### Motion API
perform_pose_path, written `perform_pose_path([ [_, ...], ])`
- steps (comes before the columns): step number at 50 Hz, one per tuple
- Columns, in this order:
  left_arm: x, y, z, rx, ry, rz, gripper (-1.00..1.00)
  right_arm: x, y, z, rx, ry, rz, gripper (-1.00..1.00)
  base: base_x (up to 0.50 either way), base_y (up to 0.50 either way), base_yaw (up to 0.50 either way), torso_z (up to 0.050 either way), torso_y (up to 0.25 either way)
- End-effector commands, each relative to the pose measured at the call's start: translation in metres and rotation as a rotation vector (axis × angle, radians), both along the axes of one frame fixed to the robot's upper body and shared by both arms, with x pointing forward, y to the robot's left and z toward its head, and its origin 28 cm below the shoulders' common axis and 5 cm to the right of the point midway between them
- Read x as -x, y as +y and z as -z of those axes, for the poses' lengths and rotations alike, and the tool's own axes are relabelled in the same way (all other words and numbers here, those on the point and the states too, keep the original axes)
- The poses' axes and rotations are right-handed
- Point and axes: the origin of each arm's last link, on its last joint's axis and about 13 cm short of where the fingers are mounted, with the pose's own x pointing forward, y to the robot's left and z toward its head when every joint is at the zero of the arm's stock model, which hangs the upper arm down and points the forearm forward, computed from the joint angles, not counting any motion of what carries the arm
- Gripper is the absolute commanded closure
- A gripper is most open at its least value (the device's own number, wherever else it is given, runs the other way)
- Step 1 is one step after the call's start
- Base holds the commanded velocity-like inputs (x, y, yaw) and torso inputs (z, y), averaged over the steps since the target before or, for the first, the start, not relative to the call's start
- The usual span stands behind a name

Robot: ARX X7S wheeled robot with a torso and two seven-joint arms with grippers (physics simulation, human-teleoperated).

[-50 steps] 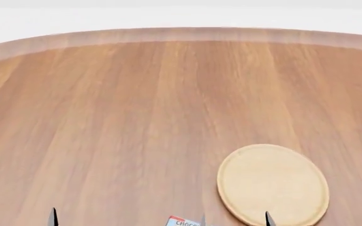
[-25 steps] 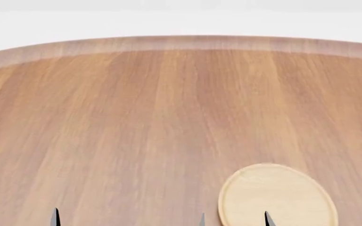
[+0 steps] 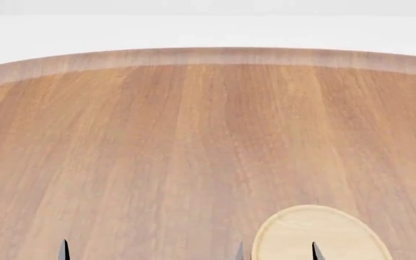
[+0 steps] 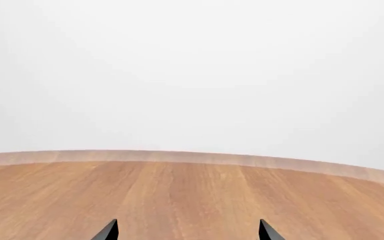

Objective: Put the chocolate pudding to the left of the plate.

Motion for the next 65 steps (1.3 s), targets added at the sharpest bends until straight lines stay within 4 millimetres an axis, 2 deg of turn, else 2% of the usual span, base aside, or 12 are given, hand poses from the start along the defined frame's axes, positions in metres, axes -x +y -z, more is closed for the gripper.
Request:
perform_pose_path([
  [1,0.0,0.001,0.0,0.002,0.0,-0.002,-1.0,-0.004,-0.007,-0.012,0.007,-0.034,-0.016,-1.0,0.0,0.0,0.0,0.0,0.0],
  [7,0.001,0.001,-0.001,0.003,-0.002,-0.003,-1.0,-0.019,-0.024,-0.033,0.221,-0.076,0.047,-1.0,0.0,0.0,0.0,0.0,0.0],
  [13,-0.001,0.002,-0.002,0.003,-0.001,-0.011,-1.0,-0.02,-0.051,-0.083,0.407,-0.031,-0.227,-1.0,0.0,0.0,0.0,0.0,0.0],
  [17,-0.001,0.002,-0.002,0.003,-0.001,-0.011,-1.0,-0.02,-0.051,-0.083,0.407,-0.031,-0.227,-1.0,0.0,0.0,0.0,0.0,0.0],
  [18,-0.001,0.002,-0.003,0.002,-0.002,-0.013,-1.0,-0.03,-0.067,-0.077,0.498,0.22,-0.424,-1.0,0.0,0.0,0.0,0.0,0.0],
  [20,-0.001,0.002,-0.003,-0.001,-0.001,-0.015,-1.0,-0.029,-0.068,-0.077,0.417,0.363,-0.699,-1.0,0.0,0.0,0.0,0.0,0.0],
  [23,-0.002,0.001,-0.002,-0.003,0.003,-0.014,-1.0,-0.032,-0.075,-0.072,0.532,0.399,-0.706,-1.0,0.0,0.0,0.0,0.0,0.0],
  [27,-0.001,0.001,-0.002,-0.004,0.003,-0.012,-1.0,-0.037,-0.086,-0.051,0.504,0.576,-0.709,-1.0,0.0,0.0,0.0,0.0,0.0],
  [42,0.0,-0.001,-0.002,-0.011,0.009,-0.005,-1.0,-0.025,-0.088,-0.045,0.546,0.666,-0.751,-1.0,0.0,0.0,0.0,0.0,0.0],
  [45,-0.002,0.0,0.0,-0.009,0.013,-0.004,-1.0,-0.017,-0.089,-0.053,0.5,0.724,-0.858,-1.0,0.0,0.0,0.0,0.0,0.0],
  [51,-0.002,0.0,-0.001,-0.008,0.012,-0.006,-1.0,-0.017,-0.091,-0.063,0.491,0.765,-0.872,-1.0,0.0,0.0,0.0,0.0,0.0],
  [65,-0.002,-0.001,0.0,-0.009,0.016,-0.001,-1.0,-0.018,-0.096,-0.057,0.5,0.776,-0.869,-1.0,0.0,0.0,0.0,0.0,0.0],
])
